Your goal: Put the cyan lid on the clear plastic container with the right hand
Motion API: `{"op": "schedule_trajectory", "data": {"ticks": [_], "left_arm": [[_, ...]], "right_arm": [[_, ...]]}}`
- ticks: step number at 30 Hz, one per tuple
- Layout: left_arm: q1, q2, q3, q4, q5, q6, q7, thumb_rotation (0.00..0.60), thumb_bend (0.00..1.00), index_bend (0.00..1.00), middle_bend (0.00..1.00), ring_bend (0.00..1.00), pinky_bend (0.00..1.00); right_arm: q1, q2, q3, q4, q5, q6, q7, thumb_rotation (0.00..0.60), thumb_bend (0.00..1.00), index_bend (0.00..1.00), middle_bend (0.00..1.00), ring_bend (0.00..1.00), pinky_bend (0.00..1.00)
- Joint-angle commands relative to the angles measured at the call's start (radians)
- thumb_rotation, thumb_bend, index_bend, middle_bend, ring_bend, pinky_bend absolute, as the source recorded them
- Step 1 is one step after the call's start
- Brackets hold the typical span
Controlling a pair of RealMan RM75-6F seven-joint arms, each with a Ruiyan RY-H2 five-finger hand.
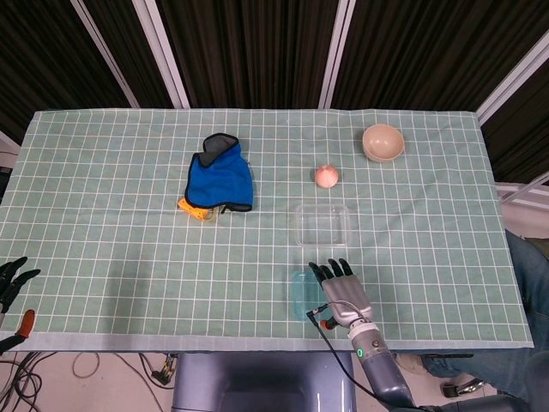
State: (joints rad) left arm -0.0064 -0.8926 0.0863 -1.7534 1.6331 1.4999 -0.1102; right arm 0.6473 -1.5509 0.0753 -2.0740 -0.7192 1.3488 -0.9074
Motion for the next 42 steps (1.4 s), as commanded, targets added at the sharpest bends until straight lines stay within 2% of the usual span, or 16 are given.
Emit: {"op": "schedule_trajectory", "data": {"ticks": [1, 9, 15, 21, 32, 37, 42], "left_arm": [[0.0, 0.0, 0.0, 0.0, 0.0, -0.001, 0.001, 0.6, 0.52, 0.15, 0.0, 0.0, 0.0], [0.0, -0.001, 0.0, -0.001, -0.001, -0.001, 0.003, 0.6, 0.52, 0.15, 0.0, 0.0, 0.0], [0.0, -0.001, -0.001, -0.001, 0.0, 0.001, 0.0, 0.6, 0.52, 0.15, 0.0, 0.0, 0.0], [-0.001, -0.001, -0.003, 0.0, -0.006, -0.002, 0.0, 0.6, 0.52, 0.15, 0.0, 0.0, 0.0], [-0.005, -0.002, -0.011, -0.002, -0.03, -0.015, 0.0, 0.6, 0.52, 0.15, 0.0, 0.0, 0.0], [-0.005, -0.002, -0.012, -0.004, -0.04, -0.02, 0.002, 0.6, 0.52, 0.15, 0.0, 0.0, 0.0], [-0.007, -0.003, -0.013, -0.004, -0.049, -0.027, 0.005, 0.6, 0.52, 0.15, 0.0, 0.0, 0.0]], "right_arm": [[0.008, 0.027, 0.014, -0.029, 0.011, 0.019, -0.018, 0.6, 0.24, 0.04, 0.38, 0.06, 0.0], [0.03, 0.095, 0.056, -0.099, 0.053, 0.047, -0.042, 0.6, 0.24, 0.04, 0.38, 0.06, 0.0], [0.067, 0.137, 0.113, -0.126, 0.117, 0.058, -0.063, 0.6, 0.24, 0.04, 0.38, 0.06, 0.0], [0.131, 0.162, 0.198, -0.116, 0.215, 0.057, -0.086, 0.6, 0.24, 0.04, 0.38, 0.06, 0.0], [0.262, 0.173, 0.305, 0.023, 0.412, -0.044, -0.1, 0.6, 0.24, 0.04, 0.38, 0.06, 0.0], [0.312, 0.159, 0.313, 0.137, 0.481, -0.139, -0.083, 0.6, 0.24, 0.04, 0.38, 0.06, 0.0], [0.353, 0.143, 0.306, 0.235, 0.505, -0.21, -0.074, 0.6, 0.24, 0.04, 0.38, 0.06, 0.0]]}}
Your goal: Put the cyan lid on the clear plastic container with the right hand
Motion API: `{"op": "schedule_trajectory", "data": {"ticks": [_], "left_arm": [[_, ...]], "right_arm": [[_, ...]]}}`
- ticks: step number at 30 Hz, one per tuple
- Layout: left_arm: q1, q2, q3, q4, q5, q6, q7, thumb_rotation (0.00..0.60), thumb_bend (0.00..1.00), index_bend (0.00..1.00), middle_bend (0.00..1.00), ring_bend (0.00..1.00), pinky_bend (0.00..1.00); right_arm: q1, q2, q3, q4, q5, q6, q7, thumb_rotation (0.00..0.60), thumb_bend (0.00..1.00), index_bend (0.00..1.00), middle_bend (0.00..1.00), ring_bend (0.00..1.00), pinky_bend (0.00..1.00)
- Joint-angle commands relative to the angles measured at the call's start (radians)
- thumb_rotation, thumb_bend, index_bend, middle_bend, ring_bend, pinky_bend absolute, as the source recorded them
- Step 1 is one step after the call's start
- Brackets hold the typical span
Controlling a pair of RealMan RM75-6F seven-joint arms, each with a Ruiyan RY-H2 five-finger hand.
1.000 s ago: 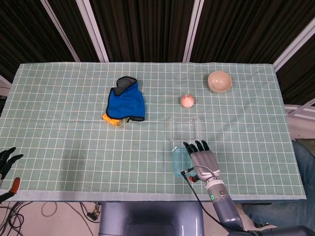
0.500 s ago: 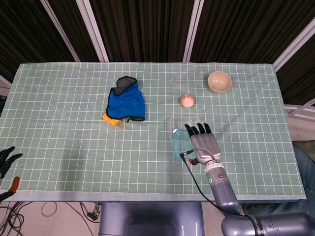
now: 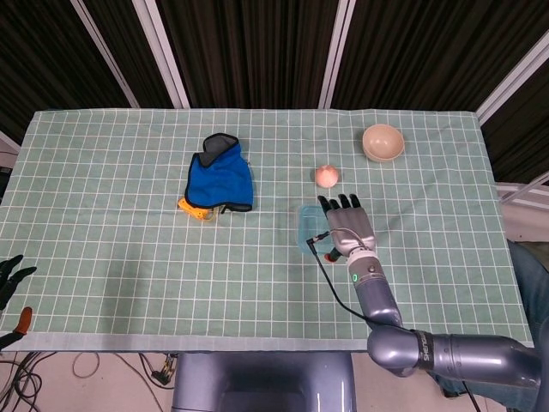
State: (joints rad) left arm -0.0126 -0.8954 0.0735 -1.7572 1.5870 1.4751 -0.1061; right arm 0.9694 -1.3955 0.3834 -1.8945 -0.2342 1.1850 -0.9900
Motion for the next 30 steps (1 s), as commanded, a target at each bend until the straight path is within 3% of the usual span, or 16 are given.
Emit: {"op": "schedule_trajectory", "data": {"ticks": [1, 12, 22, 30], "left_arm": [[-0.001, 0.0, -0.002, 0.0, -0.008, -0.005, 0.001, 0.6, 0.52, 0.15, 0.0, 0.0, 0.0], [-0.006, -0.004, -0.008, 0.001, -0.041, -0.028, 0.012, 0.6, 0.52, 0.15, 0.0, 0.0, 0.0], [-0.005, -0.011, -0.012, 0.0, -0.058, -0.033, 0.033, 0.6, 0.52, 0.15, 0.0, 0.0, 0.0], [-0.004, -0.012, -0.017, -0.004, -0.068, -0.034, 0.035, 0.6, 0.52, 0.15, 0.0, 0.0, 0.0]], "right_arm": [[0.04, -0.016, -0.003, 0.079, 0.024, -0.064, 0.012, 0.6, 0.24, 0.04, 0.38, 0.06, 0.0], [0.071, -0.003, -0.048, 0.226, -0.04, -0.25, 0.106, 0.6, 0.24, 0.04, 0.38, 0.06, 0.0], [0.077, 0.027, -0.094, 0.287, -0.131, -0.404, 0.225, 0.6, 0.24, 0.04, 0.38, 0.06, 0.0], [0.089, 0.026, -0.134, 0.329, -0.199, -0.432, 0.293, 0.6, 0.24, 0.04, 0.38, 0.06, 0.0]]}}
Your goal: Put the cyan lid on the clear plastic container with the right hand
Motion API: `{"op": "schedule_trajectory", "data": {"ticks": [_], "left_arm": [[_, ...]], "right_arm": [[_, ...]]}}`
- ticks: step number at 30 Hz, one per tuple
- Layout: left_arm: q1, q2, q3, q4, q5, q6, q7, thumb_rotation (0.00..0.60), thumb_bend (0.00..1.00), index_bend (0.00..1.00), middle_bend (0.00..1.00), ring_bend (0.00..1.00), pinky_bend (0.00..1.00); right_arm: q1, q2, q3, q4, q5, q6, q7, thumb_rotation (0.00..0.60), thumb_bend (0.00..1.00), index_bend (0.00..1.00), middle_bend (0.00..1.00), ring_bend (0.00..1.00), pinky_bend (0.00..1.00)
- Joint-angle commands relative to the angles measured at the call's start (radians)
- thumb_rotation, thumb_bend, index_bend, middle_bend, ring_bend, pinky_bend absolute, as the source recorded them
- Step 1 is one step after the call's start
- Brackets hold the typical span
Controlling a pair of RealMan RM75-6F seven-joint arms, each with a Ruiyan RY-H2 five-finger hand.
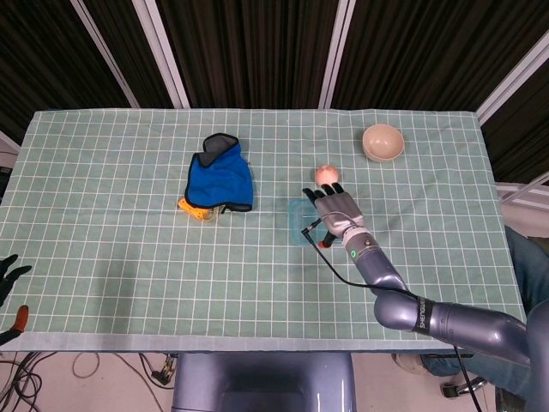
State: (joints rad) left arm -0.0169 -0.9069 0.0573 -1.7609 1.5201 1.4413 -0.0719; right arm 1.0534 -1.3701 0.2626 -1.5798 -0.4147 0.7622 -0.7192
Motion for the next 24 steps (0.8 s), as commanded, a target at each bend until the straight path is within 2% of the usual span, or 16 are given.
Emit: {"op": "schedule_trajectory", "data": {"ticks": [1, 14, 24], "left_arm": [[0.0, -0.001, -0.002, 0.0, -0.004, -0.001, 0.002, 0.6, 0.52, 0.15, 0.0, 0.0, 0.0], [0.001, -0.001, -0.003, -0.002, -0.005, -0.001, 0.005, 0.6, 0.52, 0.15, 0.0, 0.0, 0.0], [0.001, 0.001, -0.002, -0.003, -0.004, -0.003, 0.0, 0.6, 0.52, 0.15, 0.0, 0.0, 0.0]], "right_arm": [[0.007, 0.0, -0.025, 0.024, -0.026, -0.012, 0.028, 0.6, 0.24, 0.04, 0.38, 0.06, 0.0], [0.047, -0.017, -0.084, 0.042, 0.006, 0.027, 0.049, 0.6, 0.24, 0.04, 0.38, 0.06, 0.0], [0.083, -0.038, -0.113, 0.031, 0.085, 0.089, 0.021, 0.6, 0.24, 0.04, 0.38, 0.06, 0.0]]}}
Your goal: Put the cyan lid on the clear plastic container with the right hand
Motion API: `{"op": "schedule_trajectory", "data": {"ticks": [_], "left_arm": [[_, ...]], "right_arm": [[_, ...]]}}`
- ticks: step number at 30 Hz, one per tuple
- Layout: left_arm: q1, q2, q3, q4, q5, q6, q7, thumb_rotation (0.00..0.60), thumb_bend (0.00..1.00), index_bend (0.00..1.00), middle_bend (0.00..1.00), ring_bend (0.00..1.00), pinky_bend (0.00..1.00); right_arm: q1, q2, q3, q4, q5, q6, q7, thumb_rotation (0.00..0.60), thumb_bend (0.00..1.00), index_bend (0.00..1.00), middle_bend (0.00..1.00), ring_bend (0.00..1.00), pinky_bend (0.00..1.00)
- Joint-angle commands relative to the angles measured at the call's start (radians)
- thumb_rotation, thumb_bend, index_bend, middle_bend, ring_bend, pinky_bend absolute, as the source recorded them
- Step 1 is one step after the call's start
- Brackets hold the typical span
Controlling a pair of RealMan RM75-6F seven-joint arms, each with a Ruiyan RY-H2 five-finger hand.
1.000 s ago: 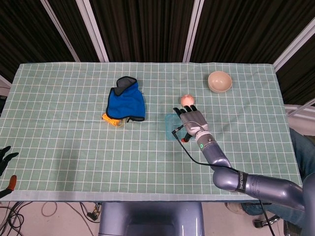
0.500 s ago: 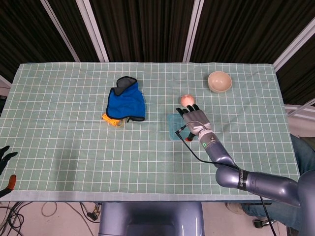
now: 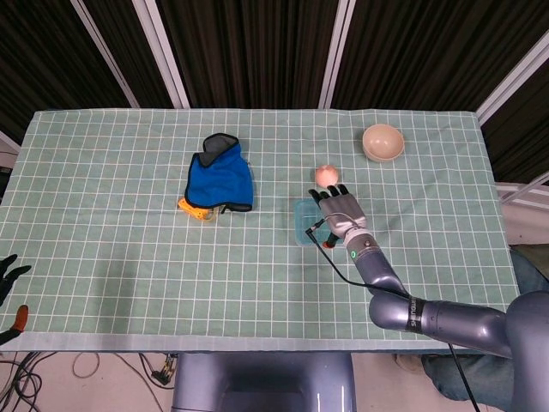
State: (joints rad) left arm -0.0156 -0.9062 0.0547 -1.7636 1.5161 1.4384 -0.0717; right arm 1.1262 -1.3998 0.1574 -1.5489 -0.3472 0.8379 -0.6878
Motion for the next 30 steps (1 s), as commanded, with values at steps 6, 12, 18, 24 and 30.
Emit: {"op": "schedule_trajectory", "data": {"ticks": [6, 12, 18, 24, 30], "left_arm": [[0.0, 0.002, 0.0, 0.0, -0.001, -0.002, -0.006, 0.6, 0.52, 0.15, 0.0, 0.0, 0.0], [-0.001, 0.003, 0.0, 0.001, -0.001, -0.004, -0.008, 0.6, 0.52, 0.15, 0.0, 0.0, 0.0], [-0.001, 0.003, 0.0, 0.002, -0.002, -0.006, -0.009, 0.6, 0.52, 0.15, 0.0, 0.0, 0.0], [-0.001, 0.004, 0.0, 0.002, -0.002, -0.007, -0.013, 0.6, 0.52, 0.15, 0.0, 0.0, 0.0], [-0.001, 0.004, 0.0, 0.003, -0.001, -0.008, -0.014, 0.6, 0.52, 0.15, 0.0, 0.0, 0.0]], "right_arm": [[0.025, -0.026, -0.014, 0.011, 0.049, 0.034, -0.022, 0.6, 0.24, 0.04, 0.38, 0.06, 0.0], [0.032, -0.039, -0.018, 0.021, 0.061, 0.041, -0.024, 0.6, 0.24, 0.04, 0.38, 0.06, 0.0], [0.036, -0.046, -0.023, 0.027, 0.07, 0.046, -0.028, 0.6, 0.24, 0.04, 0.38, 0.06, 0.0], [0.038, -0.058, -0.022, 0.033, 0.074, 0.05, -0.026, 0.6, 0.24, 0.04, 0.38, 0.06, 0.0], [0.04, -0.064, -0.021, 0.036, 0.08, 0.054, -0.027, 0.6, 0.24, 0.04, 0.38, 0.06, 0.0]]}}
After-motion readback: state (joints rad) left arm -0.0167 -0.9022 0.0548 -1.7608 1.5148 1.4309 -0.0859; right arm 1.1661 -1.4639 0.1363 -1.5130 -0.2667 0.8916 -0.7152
